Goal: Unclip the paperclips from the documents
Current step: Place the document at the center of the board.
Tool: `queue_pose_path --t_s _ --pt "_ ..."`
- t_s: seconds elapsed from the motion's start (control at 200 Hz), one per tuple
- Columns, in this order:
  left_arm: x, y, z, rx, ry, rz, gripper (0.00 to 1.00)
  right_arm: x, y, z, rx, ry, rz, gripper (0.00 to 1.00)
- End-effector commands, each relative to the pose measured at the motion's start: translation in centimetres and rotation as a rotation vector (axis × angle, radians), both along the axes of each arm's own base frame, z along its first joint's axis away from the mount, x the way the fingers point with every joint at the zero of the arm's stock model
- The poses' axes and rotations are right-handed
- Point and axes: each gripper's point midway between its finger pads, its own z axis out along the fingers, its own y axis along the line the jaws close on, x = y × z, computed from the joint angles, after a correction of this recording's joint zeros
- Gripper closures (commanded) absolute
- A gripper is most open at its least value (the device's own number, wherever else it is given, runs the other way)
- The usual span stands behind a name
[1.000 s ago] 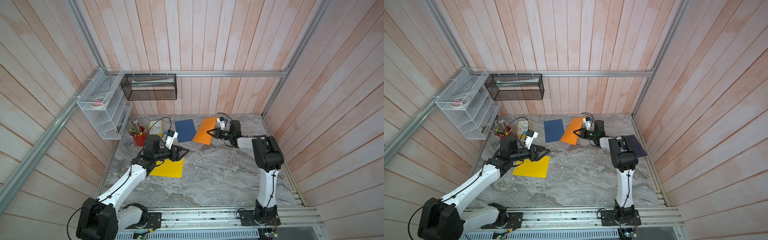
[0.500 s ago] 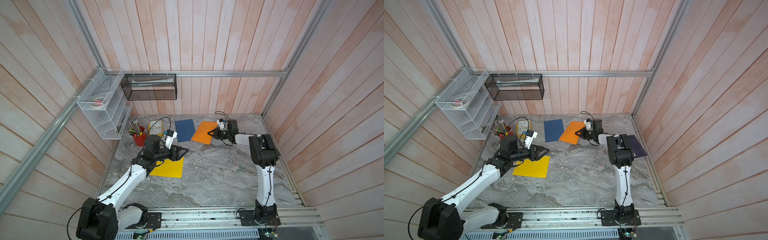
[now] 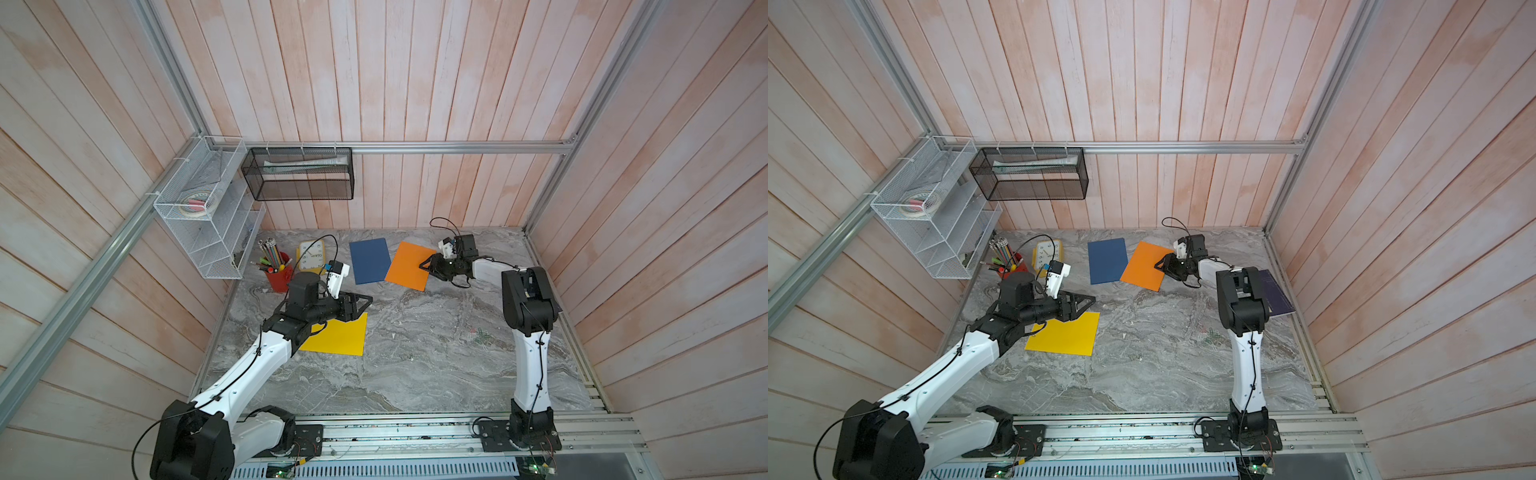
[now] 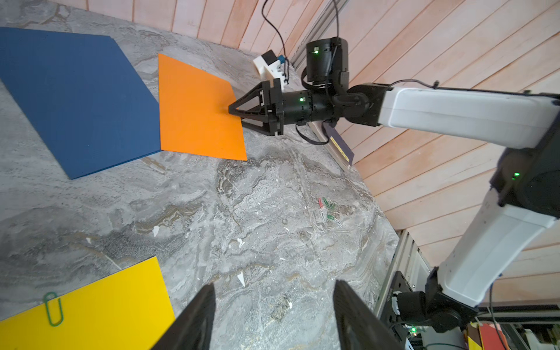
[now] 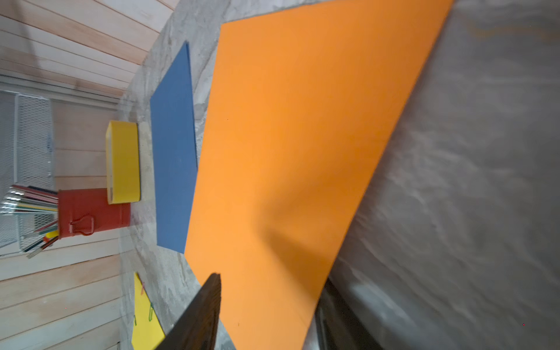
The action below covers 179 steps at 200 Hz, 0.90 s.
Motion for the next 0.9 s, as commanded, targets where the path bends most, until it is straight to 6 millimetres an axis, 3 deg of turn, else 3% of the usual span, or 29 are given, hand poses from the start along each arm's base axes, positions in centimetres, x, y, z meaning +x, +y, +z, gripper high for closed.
queue_pose_path --t_s 0.0,0.23,0.495,0.705,0.89 --pt "0.3 1.6 -1.5 0.033 0.056 0.113 0.35 -1.1 -2.0 0.4 -0.122 0.018 -0.023 0.44" --pt "0.7 4.3 -4.5 0.093 0.164 0.302 0.35 -2.8 -3.2 3.4 -0.188 -0.043 -0.03 0.41" --pt "1.2 6.5 -8.5 0.263 0.275 0.432 0.35 -7.0 -2.8 8.0 -0.203 -0.135 0.022 0.39" --pt "1.4 6.7 -11.2 0.455 0.338 0.457 0.35 -10.3 -1.2 11.3 -0.177 -0.199 0.096 0.37" --pt "1.6 6.5 -13.7 0.56 0.398 0.437 0.35 -12.5 -0.3 13.0 -0.112 -0.24 0.136 0.29"
